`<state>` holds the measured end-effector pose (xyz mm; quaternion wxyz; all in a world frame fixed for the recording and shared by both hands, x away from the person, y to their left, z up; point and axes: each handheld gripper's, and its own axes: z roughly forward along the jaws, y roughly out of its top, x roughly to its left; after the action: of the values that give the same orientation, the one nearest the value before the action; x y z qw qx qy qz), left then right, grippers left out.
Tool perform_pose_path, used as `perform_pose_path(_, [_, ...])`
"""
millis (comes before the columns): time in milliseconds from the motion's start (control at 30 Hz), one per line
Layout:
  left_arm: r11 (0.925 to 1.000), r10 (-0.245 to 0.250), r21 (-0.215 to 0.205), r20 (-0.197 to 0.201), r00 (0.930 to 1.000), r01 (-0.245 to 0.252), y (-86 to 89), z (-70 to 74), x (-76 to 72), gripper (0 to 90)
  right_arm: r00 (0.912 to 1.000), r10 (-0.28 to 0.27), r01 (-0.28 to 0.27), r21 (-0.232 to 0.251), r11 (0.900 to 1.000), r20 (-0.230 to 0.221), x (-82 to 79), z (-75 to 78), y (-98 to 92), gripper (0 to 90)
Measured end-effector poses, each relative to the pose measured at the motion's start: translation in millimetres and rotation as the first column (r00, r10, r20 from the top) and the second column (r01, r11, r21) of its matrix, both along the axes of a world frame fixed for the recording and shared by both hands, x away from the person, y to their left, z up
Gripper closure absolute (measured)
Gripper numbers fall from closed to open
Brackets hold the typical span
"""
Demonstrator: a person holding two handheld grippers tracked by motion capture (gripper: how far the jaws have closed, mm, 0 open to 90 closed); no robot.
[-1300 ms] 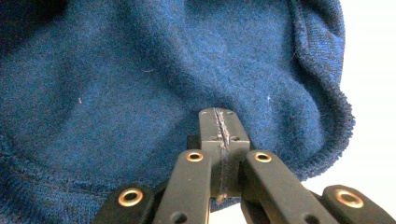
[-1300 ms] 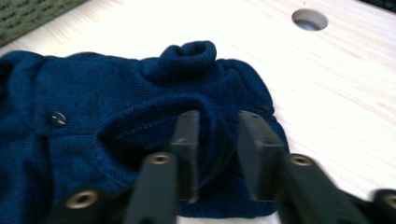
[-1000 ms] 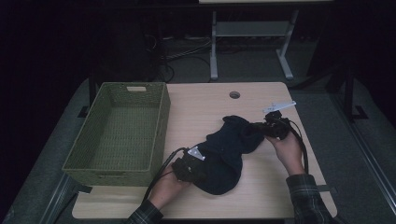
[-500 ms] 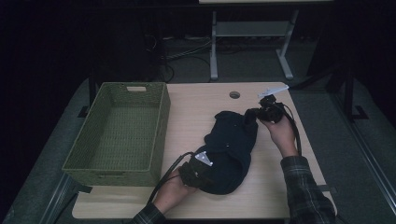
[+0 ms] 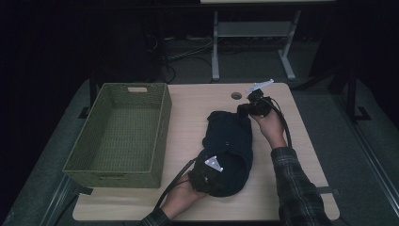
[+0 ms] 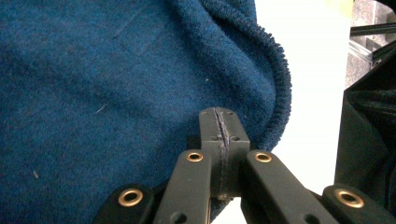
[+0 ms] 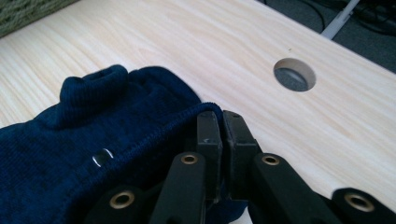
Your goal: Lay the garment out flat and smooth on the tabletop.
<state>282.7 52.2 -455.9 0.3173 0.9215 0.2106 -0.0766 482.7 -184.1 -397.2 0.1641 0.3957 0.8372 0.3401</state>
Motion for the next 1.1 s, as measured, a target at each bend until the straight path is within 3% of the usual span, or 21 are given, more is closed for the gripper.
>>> perform_pose_path(167, [0.9992, 0.021, -0.033, 0.012, 0.9997, -0.021, 6.4, 8.0, 3.0, 84.0, 0.9992, 0.018, -0.016, 0.052, 0.999, -0.035, -7.3, 1.4, -3.3, 63.7])
perform_pose_path(300, [0.9967, 0.048, -0.066, 0.029, 0.9984, -0.046, 16.6, 19.7, 7.5, 82.7, 0.9998, 0.019, -0.019, 0.087, 0.996, -0.002, -24.5, 9.9, -11.1, 54.9])
perform_pose_path(367, [0.9945, 0.072, -0.079, 0.04, 0.9966, -0.069, 21.8, 25.5, 10.7, 82.8, 0.9998, 0.016, -0.017, 0.106, 0.994, 0.011, -35.7, 12.3, -17.4, 58.0])
perform_pose_path(500, [0.9907, 0.116, -0.08, 0.077, 0.9903, -0.11, 30.7, 37.1, 19.9, 89.8, 0.9995, 0.032, -0.032, 0.122, 0.992, -0.002, -58.6, 8.7, -31.5, 72.5])
perform_pose_path(633, [0.9853, 0.156, -0.088, 0.122, 0.9802, -0.146, 36.6, 46.0, 32.1, 89.9, 0.9985, 0.04, -0.035, 0.108, 0.994, -0.039, -79.7, -2.9, -40.0, 82.3])
perform_pose_path(733, [0.9788, 0.195, -0.093, 0.142, 0.9706, -0.183, 41.0, 49.4, 43.6, 89.9, 0.9977, 0.059, -0.055, 0.124, 0.991, -0.032, -96.2, -11.6, -42.8, 88.9])
perform_pose_path(900, [0.9661, 0.255, -0.087, 0.171, 0.9518, -0.243, 41.5, 50.8, 62.2, 89.9, 0.9967, 0.075, -0.07, 0.143, 0.987, -0.031, -120.9, -22.9, -42.4, 89.9])
perform_pose_path(1000, [0.9613, 0.276, -0.061, 0.188, 0.9426, -0.269, 36.7, 46.4, 72.2, 90.0, 0.996, 0.086, -0.081, 0.156, 0.984, -0.025, -135.4, -28.3, -40.5, 90.0])
perform_pose_path(1100, [0.9544, 0.297, -0.039, 0.205, 0.9324, -0.296, 31.7, 39.1, 80.3, 89.9, 0.9949, 0.098, -0.095, 0.124, 0.988, -0.023, -147.8, -33.1, -34.8, 90.0])
